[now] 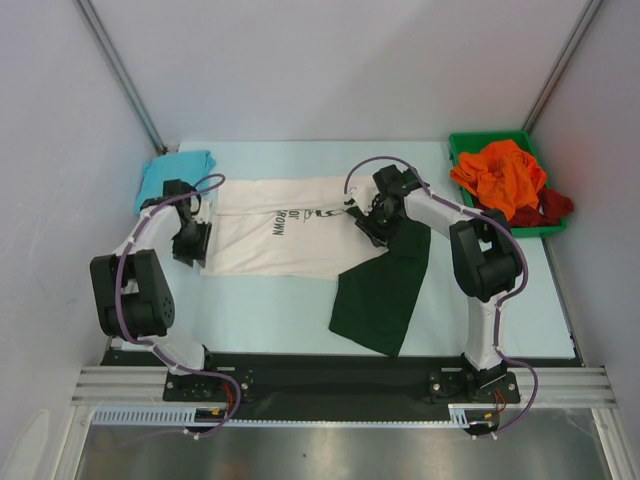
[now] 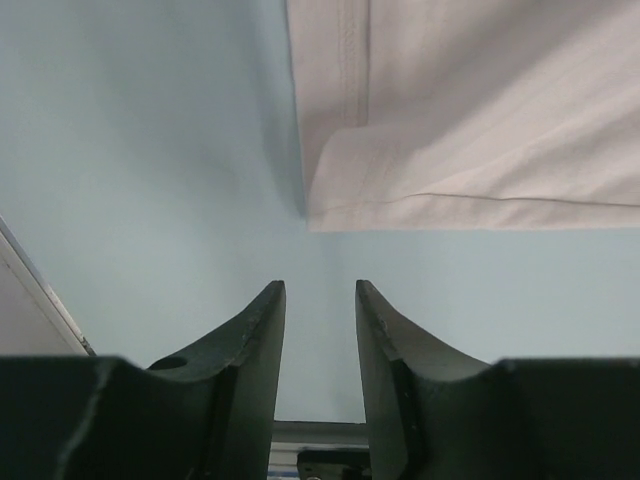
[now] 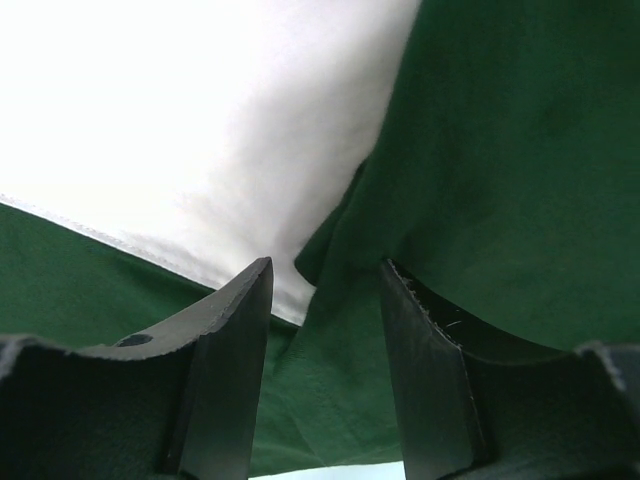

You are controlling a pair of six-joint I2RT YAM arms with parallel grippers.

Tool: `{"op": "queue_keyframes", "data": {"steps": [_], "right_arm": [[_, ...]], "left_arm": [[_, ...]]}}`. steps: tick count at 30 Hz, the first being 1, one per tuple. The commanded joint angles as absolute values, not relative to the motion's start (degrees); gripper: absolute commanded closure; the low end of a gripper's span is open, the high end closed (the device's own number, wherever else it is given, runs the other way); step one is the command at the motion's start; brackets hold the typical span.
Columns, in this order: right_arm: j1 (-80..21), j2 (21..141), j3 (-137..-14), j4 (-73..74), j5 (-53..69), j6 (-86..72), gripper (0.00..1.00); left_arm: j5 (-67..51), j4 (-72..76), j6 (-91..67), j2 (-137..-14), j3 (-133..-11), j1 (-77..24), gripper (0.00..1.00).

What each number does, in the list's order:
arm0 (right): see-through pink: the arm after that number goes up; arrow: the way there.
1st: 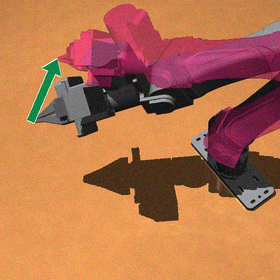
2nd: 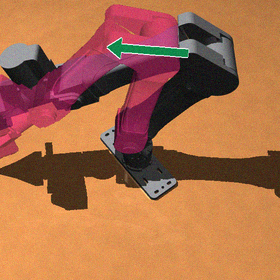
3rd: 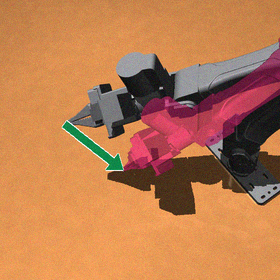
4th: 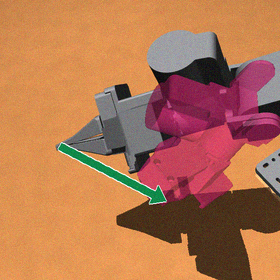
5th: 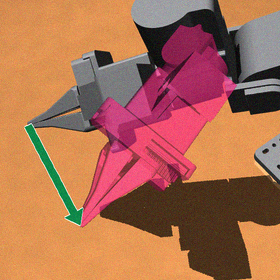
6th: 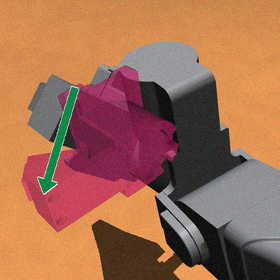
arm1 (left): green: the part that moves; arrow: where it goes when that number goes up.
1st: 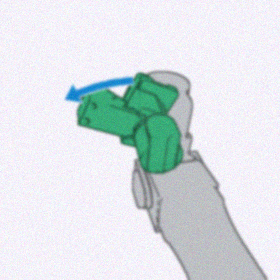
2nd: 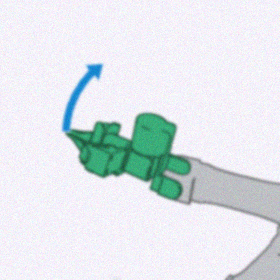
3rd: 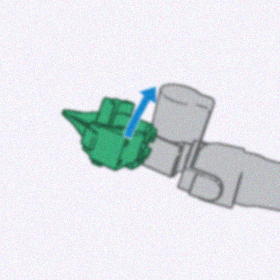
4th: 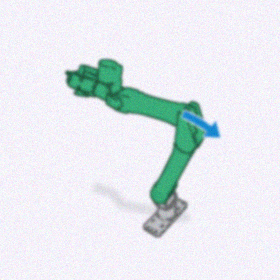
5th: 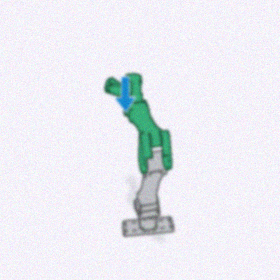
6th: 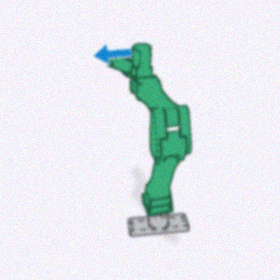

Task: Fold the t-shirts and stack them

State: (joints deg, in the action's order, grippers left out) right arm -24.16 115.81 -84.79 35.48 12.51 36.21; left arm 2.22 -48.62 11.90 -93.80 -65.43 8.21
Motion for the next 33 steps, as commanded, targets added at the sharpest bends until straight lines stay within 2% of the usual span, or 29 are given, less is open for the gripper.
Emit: {"op": "queue_keyframes", "data": {"steps": [1, 3, 9, 11, 13, 19, 33], "right_arm": [[-22.8, 114.3, -87.4, 35.0, 13.2, 35.4, 0.48], [-22.4, 113.7, -87.4, 34.9, 12.9, 34.6, 0.49], [-23.6, 110.5, -82.9, 32.3, 9.4, 38.1, 0.5], [-23.9, 110.7, -81.3, 31.2, 8.7, 39.2, 0.51], [-23.7, 112.0, -81.5, 30.9, 8.0, 39.8, 0.51], [-23.6, 114.0, -82.8, 30.4, 7.1, 39.4, 0.5], [-27.8, 108.0, -80.8, 28.4, 9.9, 42.5, 0.48]], "left_arm": [[-2.8, -48.7, 12.2, -92.7, -70.2, 8.4, 0.61], [-6.0, -48.7, 12.9, -95.7, -72.7, 8.4, 0.62], [-15.3, -51.4, 12.7, -102.2, -79.6, 7.5, 0.81], [-18.8, -52.9, 14.7, -102.7, -80.3, 5.4, 0.84], [-22.4, -54.7, 16.0, -103.2, -80.2, 3.7, 0.85], [-22.6, -53.4, 16.0, -104.8, -75.9, -1.1, 0.84], [-18.5, -50.8, 15.6, -109.6, -73.4, -1.1, 0.85]]}}
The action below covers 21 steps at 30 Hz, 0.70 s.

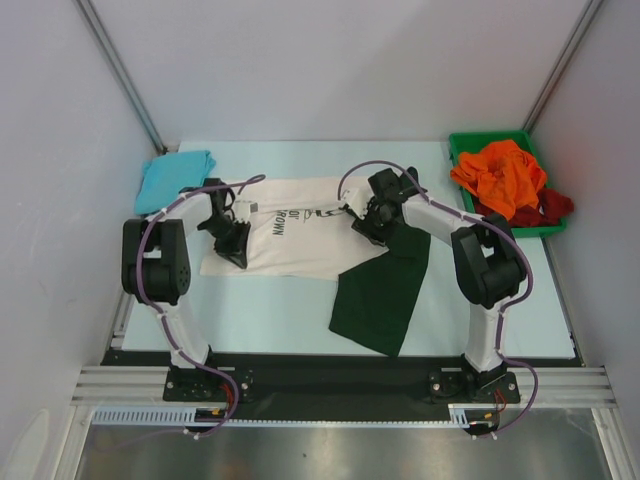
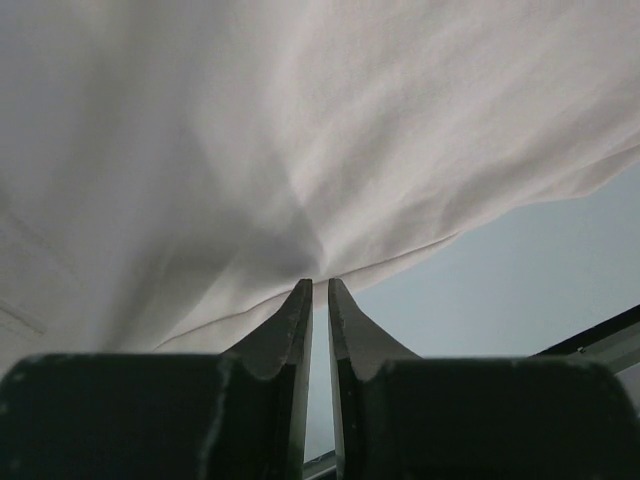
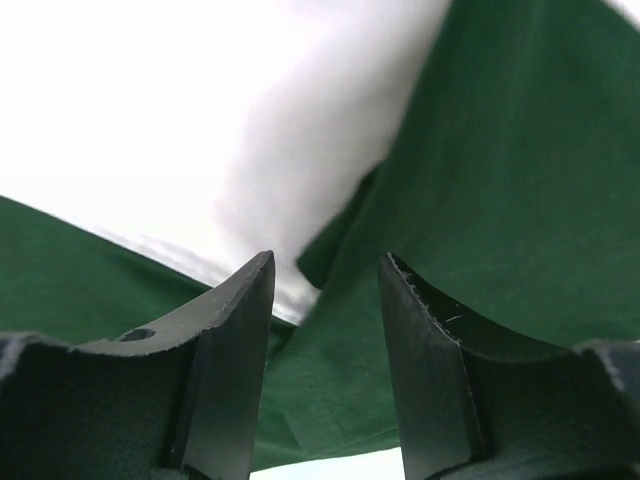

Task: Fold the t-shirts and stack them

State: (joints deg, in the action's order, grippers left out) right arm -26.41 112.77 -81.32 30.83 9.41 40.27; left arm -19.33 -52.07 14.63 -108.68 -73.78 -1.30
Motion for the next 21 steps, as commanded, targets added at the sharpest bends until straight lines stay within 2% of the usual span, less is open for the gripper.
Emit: {"op": "queue_keyframes", "data": {"steps": [1, 21], "right_arm": [[-28.0, 107.7, -80.0, 27.8, 9.9, 42.7, 0.49], [-25.2, 114.3, -84.6, 29.4, 7.9, 40.5, 0.5]], "left_arm": [[-18.2, -50.8, 15.6, -109.9, -73.4, -1.1, 0.85], [-16.9, -50.9, 15.2, -109.7, -73.1, -1.1, 0.85]]}}
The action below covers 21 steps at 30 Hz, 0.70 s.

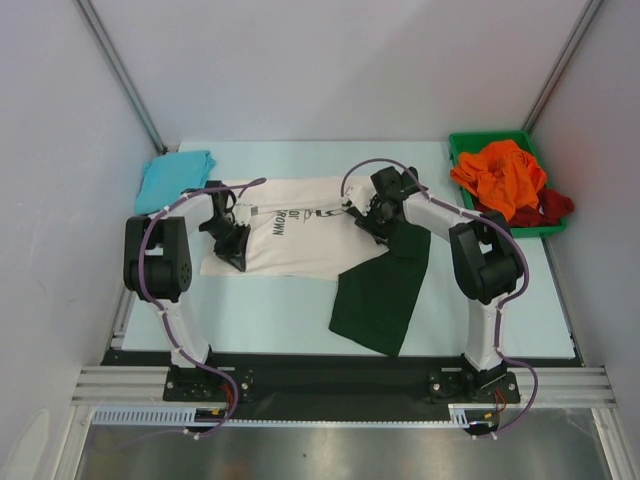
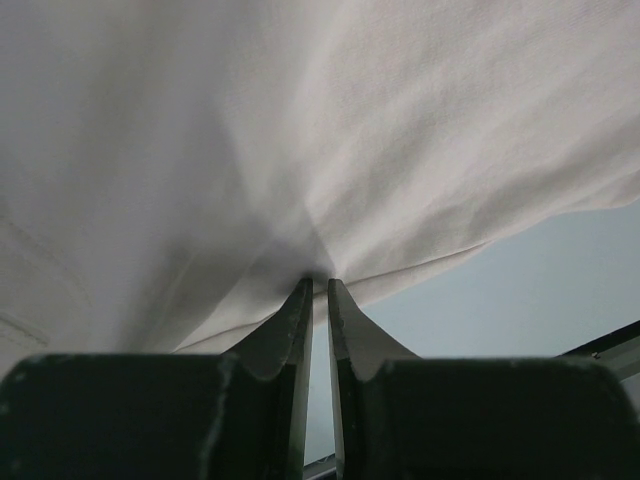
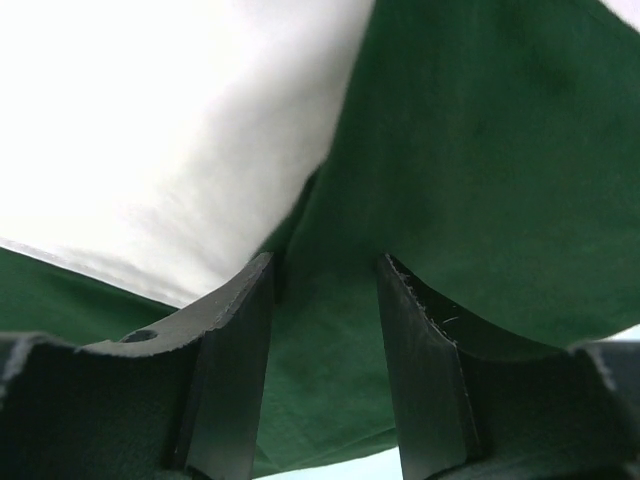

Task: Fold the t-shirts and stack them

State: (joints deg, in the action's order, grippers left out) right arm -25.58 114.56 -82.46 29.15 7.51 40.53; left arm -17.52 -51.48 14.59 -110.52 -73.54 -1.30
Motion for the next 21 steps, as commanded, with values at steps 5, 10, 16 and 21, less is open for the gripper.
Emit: {"op": "queue_keyframes", "data": {"steps": [5, 10, 16, 21], "right_arm": [[-25.9, 112.7, -83.0, 28.4, 8.1, 41.1, 0.5], [-27.0, 109.6, -81.0, 27.0, 8.8, 41.2, 0.5], [-28.1, 109.0, -80.2, 28.8, 9.9, 40.8, 0.5], [-27.9, 109.9, -79.5, 29.2, 9.6, 40.3, 0.51]], "left_arm": [[-16.6, -50.3, 15.2, -109.2, -72.2, -1.1, 0.85], [-16.3, -50.2, 15.2, -109.3, -72.1, -1.1, 0.85], [-16.6, -50.2, 15.0, -110.0, -72.5, -1.1, 0.85], [-16.5, -50.4, 15.0, -110.2, -73.2, -1.1, 0.85]]}}
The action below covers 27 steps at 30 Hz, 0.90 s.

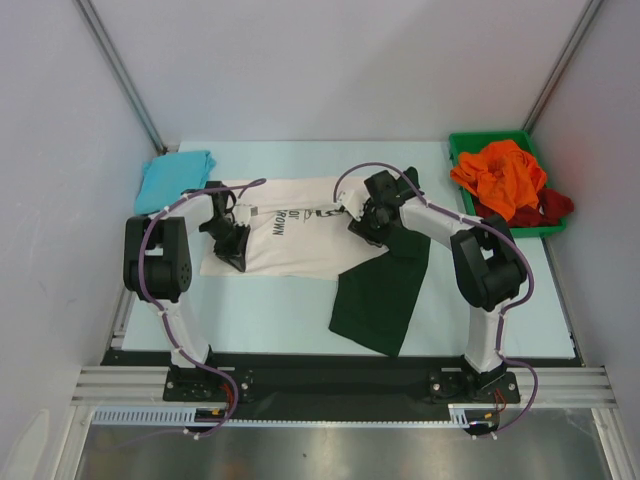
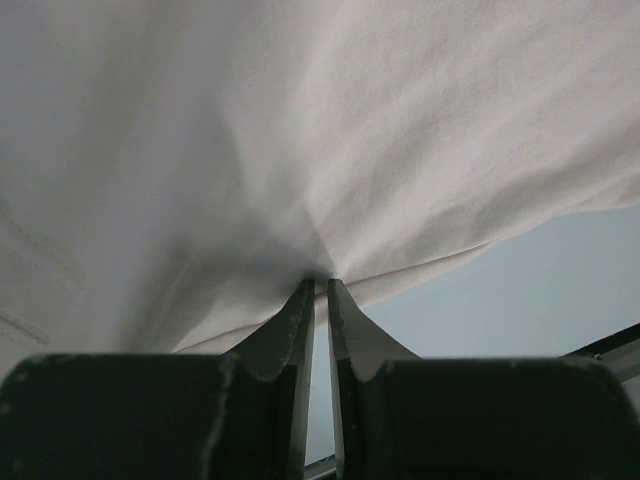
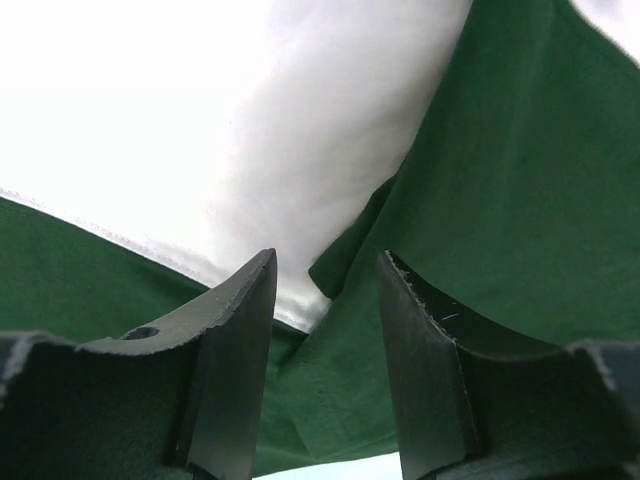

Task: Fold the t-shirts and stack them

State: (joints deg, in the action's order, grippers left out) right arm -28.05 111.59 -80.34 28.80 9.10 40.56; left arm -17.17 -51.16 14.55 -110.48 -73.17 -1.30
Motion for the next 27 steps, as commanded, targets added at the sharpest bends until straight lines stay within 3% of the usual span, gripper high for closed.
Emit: {"op": "queue_keyframes", "data": {"steps": [1, 17, 27], "right_arm": [[-27.9, 110.2, -79.5, 29.2, 9.4, 40.0, 0.5], [-24.8, 113.6, -81.3, 28.7, 9.8, 38.7, 0.52], [-27.5, 108.2, -78.0, 23.6, 7.9, 39.9, 0.51]], "left_arm": [[-16.5, -50.5, 14.9, -110.2, -73.3, -1.1, 0.85], [-15.3, -50.9, 14.8, -109.6, -73.3, -1.1, 0.85], [-14.6, -50.4, 15.0, -109.1, -72.2, -1.1, 0.85]]}}
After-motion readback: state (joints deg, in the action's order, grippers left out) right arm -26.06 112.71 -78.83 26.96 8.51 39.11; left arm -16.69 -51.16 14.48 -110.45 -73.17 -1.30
